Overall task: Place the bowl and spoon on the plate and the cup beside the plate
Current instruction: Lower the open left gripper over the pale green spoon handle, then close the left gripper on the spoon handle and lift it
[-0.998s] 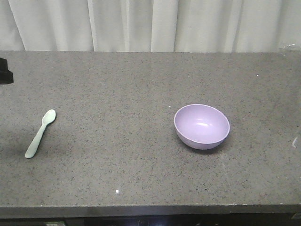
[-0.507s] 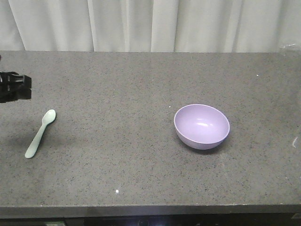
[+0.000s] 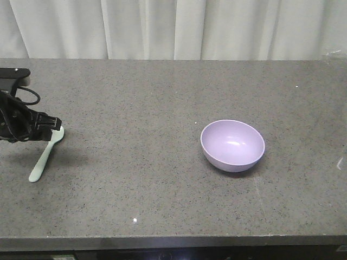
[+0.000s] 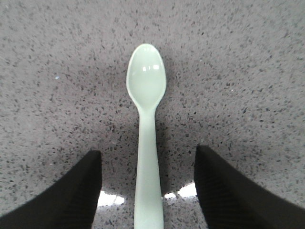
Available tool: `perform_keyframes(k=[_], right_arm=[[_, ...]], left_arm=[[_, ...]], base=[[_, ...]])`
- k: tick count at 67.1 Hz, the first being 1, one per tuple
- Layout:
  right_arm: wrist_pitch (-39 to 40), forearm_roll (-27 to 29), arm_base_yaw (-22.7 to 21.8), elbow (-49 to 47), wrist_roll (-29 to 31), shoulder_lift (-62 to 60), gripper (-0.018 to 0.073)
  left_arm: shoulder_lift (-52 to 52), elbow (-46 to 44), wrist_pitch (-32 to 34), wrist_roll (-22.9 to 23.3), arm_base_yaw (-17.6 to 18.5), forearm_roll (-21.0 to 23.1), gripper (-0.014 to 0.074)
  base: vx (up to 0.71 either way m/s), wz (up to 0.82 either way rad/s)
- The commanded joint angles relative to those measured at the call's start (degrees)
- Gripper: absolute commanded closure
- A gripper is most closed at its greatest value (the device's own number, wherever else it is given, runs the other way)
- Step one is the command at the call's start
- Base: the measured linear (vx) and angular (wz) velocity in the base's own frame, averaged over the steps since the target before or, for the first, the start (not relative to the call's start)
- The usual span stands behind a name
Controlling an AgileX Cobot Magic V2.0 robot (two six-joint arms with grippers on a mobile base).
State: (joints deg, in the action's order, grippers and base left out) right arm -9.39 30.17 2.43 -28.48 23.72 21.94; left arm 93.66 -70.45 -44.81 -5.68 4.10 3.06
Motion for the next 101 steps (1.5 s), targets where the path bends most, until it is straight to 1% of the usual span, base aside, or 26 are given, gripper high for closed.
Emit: perform_keyframes(k=[1, 10, 19, 40, 49, 53, 60, 68, 73, 78, 101], right_arm=[[3.81, 0.08, -0.23, -1.86, 0.61, 0.74, 0.0009], [3.81, 0.08, -0.23, -1.86, 0.61, 0.74, 0.0009], [3.81, 0.02, -0.23, -1.86, 0.61, 0.74, 0.0009], [4.1, 0.08, -0.23, -1.86, 0.61, 0.74, 0.0009], [4.1, 0.08, -0.23, -1.86, 0.61, 0.74, 0.0009], [4.1, 0.08, -0.23, -1.86, 0.61, 0.74, 0.0009], [4.1, 0.08, -0.23, -1.86, 0.61, 0.74, 0.0009], [4.1, 0.08, -0.23, -1.86, 0.61, 0.74, 0.0009], [4.1, 0.08, -0.23, -1.86, 0.61, 0.74, 0.0009], [4.1, 0.08, -0.23, -1.86, 0.61, 0.74, 0.0009], [4.24, 0.03, -0.23, -1.86, 0.61, 0.74, 0.0009]], left_arm=[[-0.52, -1.8, 2.94, 0.64, 0.69, 0.18, 0.0189], [1.15, -1.8, 5.25, 0.64, 0.94, 0.42, 0.0189], [3.04, -1.8, 5.13, 0.64, 0.94, -0.88, 0.0189], [6.97, -1.8, 5.16, 0.53, 2.1, -1.42, 0.0189], [8.74, -1.8, 3.57, 0.53, 2.1, -1.84, 0.02], [9.65, -1.75, 2.22, 0.64, 2.1, -2.05, 0.022], [10.7, -1.75, 0.55, 1.09, 2.1, -2.67, 0.0282], [11.43, -1.75, -1.07, 1.09, 2.1, -3.06, 0.0409], [11.74, -1.75, -1.93, 1.03, 2.1, -3.06, 0.051], [11.96, -1.75, -2.73, 1.03, 2.1, -4.28, 0.0604], [11.33, -1.8, -3.43, 0.84, 2.1, -4.38, 0.0604]], base=[[0.0, 0.0], [0.0, 0.0], [0.0, 0.0], [0.0, 0.0], [0.0, 0.0], [0.0, 0.0], [0.0, 0.0], [0.0, 0.0], [0.0, 0.0], [0.0, 0.0], [0.0, 0.0]])
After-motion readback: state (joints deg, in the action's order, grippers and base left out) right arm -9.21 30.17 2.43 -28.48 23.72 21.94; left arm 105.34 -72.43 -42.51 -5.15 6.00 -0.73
